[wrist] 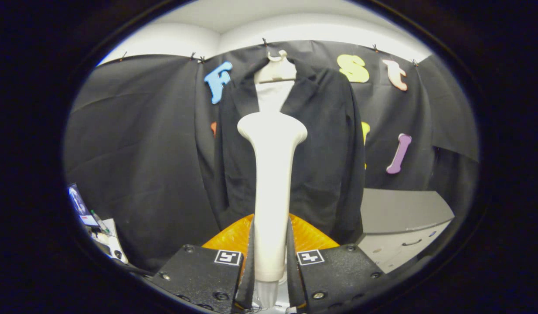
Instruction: Iron the clothes twice with a garment steamer, once on the left side and once on the right side.
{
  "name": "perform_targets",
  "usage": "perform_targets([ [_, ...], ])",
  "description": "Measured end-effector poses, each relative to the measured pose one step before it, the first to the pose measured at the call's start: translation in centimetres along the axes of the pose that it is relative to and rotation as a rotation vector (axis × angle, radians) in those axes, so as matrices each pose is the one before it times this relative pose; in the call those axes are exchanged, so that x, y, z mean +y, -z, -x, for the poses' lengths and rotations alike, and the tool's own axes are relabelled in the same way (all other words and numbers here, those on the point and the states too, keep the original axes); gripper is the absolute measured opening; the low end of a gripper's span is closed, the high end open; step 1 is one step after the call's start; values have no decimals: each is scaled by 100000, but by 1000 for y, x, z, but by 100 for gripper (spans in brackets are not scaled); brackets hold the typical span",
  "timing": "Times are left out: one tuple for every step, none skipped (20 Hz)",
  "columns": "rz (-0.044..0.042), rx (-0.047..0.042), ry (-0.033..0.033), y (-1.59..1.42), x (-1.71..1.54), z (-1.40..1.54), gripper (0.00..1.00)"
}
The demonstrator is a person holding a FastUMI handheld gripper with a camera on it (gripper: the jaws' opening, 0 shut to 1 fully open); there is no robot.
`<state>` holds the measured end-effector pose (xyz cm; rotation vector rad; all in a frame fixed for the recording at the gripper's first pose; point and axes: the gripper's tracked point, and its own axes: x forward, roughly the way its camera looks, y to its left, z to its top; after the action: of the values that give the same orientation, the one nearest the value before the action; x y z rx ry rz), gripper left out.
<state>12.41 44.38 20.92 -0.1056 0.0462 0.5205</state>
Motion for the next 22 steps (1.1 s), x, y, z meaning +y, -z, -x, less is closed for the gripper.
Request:
perform_targets([
  [719, -2066, -1645, -1293, 1200, -88, 33],
  [796, -1742, -1333, -1294, 1089, 48, 33],
  [452, -1698, -1317, -1324, 1022, -169, 33],
  [315, -1811, -1241, -1083, 870, -530, 33],
  [289, -1684, -1113, -629, 796, -428, 33],
  [805, -1434, -830, -991, 879, -497, 33],
  [878, -1173, -645, -805, 740, -525, 33],
  [1050, -791, -701, -719, 684, -750, 33],
  [656, -399, -699, -552, 607, -814, 33],
  [755, -100, -476, -381, 520, -907, 33],
  [320, 177, -287, -285, 271, -865, 33],
  [-166, 228, -93, -240, 200, -1002, 33],
  [81, 454, 153, -106, 166, -859, 33],
  [114, 268, 253, -88, 153, -774, 33],
  [787, 97, 301, -129, 80, -878, 33],
  [1254, 181, 319, -57, 202, -743, 33],
  [674, 500, -3, -24, 62, -733, 33],
  [-60, 384, -100, 113, 82, -767, 33],
  [336, 359, 403, 4, -225, -648, 33],
  [561, 595, 827, 79, -203, -606, 33],
  [58, 1068, 316, 450, -171, -542, 33],
  [-412, 1236, -293, 460, -55, -381, 34],
])
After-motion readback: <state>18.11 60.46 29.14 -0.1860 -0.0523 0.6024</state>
